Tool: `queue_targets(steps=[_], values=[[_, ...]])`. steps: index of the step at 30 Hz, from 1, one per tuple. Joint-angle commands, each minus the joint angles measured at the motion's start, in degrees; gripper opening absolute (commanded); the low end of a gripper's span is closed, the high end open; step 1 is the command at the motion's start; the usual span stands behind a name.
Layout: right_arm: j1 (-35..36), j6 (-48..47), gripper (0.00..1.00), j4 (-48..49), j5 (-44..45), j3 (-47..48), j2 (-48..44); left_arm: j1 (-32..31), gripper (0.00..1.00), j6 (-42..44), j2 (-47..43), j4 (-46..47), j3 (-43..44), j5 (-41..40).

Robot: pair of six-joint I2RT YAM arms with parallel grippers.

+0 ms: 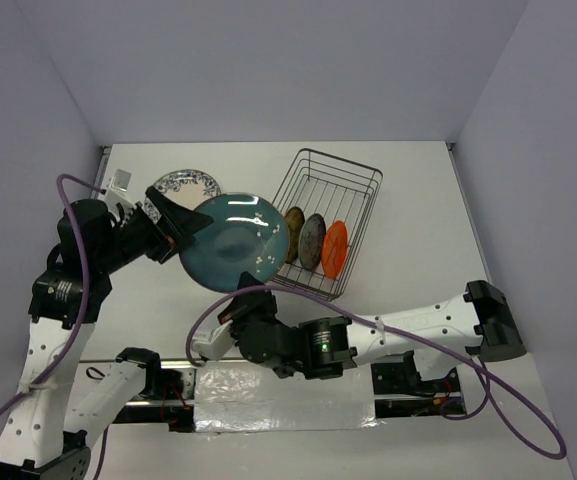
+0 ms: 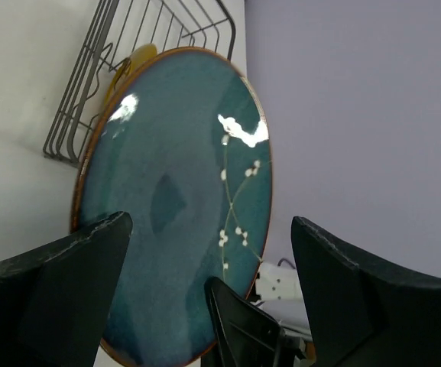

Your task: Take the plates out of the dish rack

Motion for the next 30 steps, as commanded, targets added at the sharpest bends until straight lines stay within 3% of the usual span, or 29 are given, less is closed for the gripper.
queue_targets(steps=[1,10,14,18,23,26,30], values=[[1.2,-13.4,0.0,24.2,9.2,0.6,-1.6,-0.2,1.0,4.5,-1.8,-1.6,0.6,1.3],[2.3,-10.4,0.0,20.2,8.0,2.0,1.1,-0.2,0.99,8.9,-3.1,-5.3,1.1,-5.5],[0.0,-5.4,0.0,13.2,8.9,2.9,1.1,-0.2,0.99,12.4,-2.2,-9.4,8.2,-9.6],[-1.3,-4.6,0.0,13.7,10.4,1.9,-0.2,-0.2,1.0,15.0,-2.8,-13.7,11.8,-15.0],[0.1,-4.6,0.0,13.6,10.4,3.1,1.0,-0.2,0.98,15.2,-2.7,-11.9,8.6,-14.6],[1.2,-6.2,0.0,15.7,10.1,3.8,2.1,-0.2,0.9,15.1,-1.9,-9.7,6.1,-12.9],[2.6,-7.3,0.0,18.4,9.0,4.5,2.9,-0.2,0.89,15.9,-0.4,-8.5,4.3,-11.2]])
